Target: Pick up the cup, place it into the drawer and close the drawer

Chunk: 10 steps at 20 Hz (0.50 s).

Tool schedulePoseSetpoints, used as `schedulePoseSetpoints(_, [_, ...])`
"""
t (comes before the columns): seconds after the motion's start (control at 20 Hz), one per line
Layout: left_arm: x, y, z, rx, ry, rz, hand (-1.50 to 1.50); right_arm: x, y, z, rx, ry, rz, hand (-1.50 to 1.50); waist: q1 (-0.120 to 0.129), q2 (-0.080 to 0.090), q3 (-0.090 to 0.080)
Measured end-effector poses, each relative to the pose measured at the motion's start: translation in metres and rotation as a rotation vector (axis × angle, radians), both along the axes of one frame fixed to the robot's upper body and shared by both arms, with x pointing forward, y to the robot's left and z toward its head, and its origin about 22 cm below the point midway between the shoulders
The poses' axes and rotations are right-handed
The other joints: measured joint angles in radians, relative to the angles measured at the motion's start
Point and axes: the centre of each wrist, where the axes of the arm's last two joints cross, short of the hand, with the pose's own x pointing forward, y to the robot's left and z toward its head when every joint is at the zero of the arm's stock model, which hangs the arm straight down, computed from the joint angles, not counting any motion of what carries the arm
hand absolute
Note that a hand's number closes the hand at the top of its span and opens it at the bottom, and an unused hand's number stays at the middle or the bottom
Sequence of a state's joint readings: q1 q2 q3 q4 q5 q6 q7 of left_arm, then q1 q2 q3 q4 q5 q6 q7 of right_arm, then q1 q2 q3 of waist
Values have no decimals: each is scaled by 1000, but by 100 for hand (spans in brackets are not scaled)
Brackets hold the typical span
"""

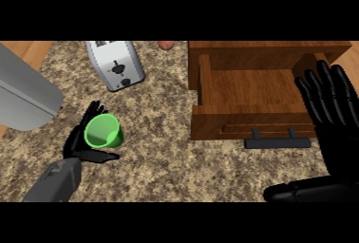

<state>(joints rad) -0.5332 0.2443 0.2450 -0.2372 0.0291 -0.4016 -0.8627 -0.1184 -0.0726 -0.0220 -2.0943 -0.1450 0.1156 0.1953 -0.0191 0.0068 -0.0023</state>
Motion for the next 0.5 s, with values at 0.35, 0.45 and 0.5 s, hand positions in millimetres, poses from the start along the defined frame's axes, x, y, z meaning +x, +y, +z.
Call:
schedulePoseSetpoints(0.35, [3,-8,0,-75,9,-54,150,0,-2,-3,3,5,-5,-150,-2,1,0])
schedulePoseSetpoints(0.45, [6,-15,1,-90,4,-76,150,-3,-3,-1,4,7,-8,-150,-3,0,0])
schedulePoseSetpoints(0.5, [8,-16,2,-100,0,-79,150,-2,-3,-2,3,9,-9,-150,-2,0,0])
